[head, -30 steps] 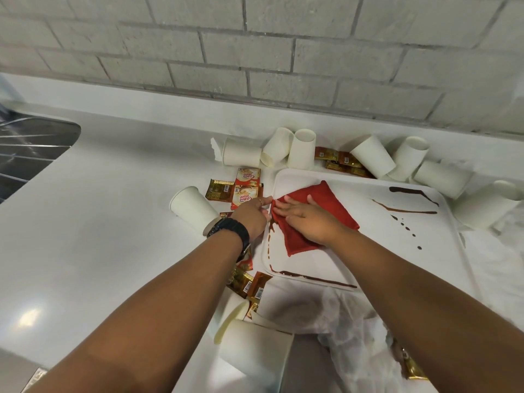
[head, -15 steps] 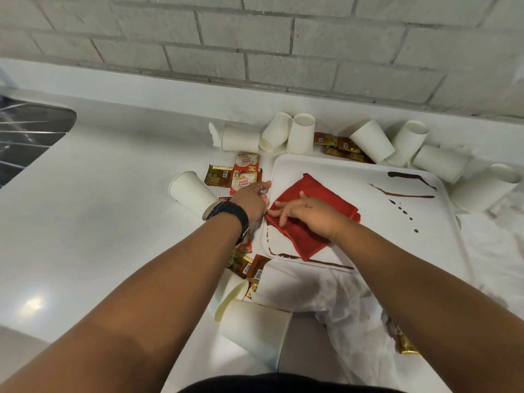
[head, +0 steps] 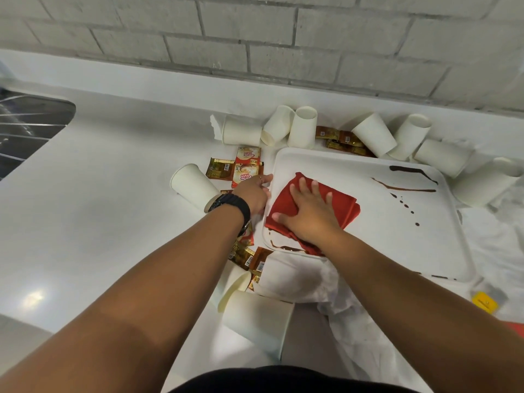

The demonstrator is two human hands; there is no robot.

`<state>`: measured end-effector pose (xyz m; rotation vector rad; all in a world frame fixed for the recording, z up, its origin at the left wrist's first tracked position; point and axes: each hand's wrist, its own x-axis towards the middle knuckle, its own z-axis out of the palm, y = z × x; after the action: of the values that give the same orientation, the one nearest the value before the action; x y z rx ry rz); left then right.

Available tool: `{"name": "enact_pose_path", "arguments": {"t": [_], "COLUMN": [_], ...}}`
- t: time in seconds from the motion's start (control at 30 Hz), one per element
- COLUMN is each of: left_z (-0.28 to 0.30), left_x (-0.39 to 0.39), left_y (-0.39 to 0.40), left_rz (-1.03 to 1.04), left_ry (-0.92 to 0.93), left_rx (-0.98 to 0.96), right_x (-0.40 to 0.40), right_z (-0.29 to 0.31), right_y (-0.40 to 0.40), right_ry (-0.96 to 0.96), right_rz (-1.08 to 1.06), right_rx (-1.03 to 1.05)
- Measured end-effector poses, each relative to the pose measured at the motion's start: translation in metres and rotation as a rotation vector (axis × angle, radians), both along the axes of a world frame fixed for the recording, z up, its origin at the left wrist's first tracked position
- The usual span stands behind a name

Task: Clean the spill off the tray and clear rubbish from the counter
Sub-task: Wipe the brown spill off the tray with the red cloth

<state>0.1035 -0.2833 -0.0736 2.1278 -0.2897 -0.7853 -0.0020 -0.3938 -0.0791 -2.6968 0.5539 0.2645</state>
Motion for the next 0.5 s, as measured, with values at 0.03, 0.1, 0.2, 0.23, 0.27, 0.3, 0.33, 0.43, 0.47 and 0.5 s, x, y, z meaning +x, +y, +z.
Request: {"name": "enact_pose_path", "arguments": {"t": [0.03,0.1,0.2,0.23,0.27,0.3,0.33,0.43,0.47,0.5], "left_z": [0.000,-0.001,-0.004,-0.005,-0.006,-0.006,-0.006,-0.006,-0.007,-0.007], "left_x": [0.000,0.000,0.001,0.001,0.001,0.002,0.002,0.002,0.003,0.003], "left_y": [0.000,0.000,0.000,0.001,0.001,0.001,0.001,0.001,0.001,0.001], "left_rz": [0.000,0.003,0.011,0.015,0.020,0.023,0.021,0.003,-0.002,-0.008], "left_ry": [-0.005,-0.005,0.003,0.006,0.013,0.019,0.017,-0.024,-0.037,-0.051], "left_rx": [-0.004,-0.022,-0.028,-0.031,-0.036,-0.043,-0.048,-0.027,-0.016,-0.007], "right_x": [0.001,0.002,0.000,-0.001,-0.002,-0.003,-0.003,-0.004,-0.006,-0.010], "right_z": [-0.003,-0.004,-0.006,-0.003,0.001,0.007,0.011,0.014,0.012,0.012], "right_y": [0.001,-0.001,-0.005,-0.008,-0.012,-0.015,-0.018,-0.019,-0.016,-0.013], "right_ry": [-0.007,-0.060,-0.125,-0.152,-0.175,-0.184,-0.175,-0.094,-0.073,-0.047], "right_rz": [0.025,0.052,0.077,0.077,0.071,0.065,0.070,0.156,0.180,0.190], "right_rx": [-0.028,0.045,0.176,0.252,0.355,0.453,0.510,0.493,0.480,0.472]}}
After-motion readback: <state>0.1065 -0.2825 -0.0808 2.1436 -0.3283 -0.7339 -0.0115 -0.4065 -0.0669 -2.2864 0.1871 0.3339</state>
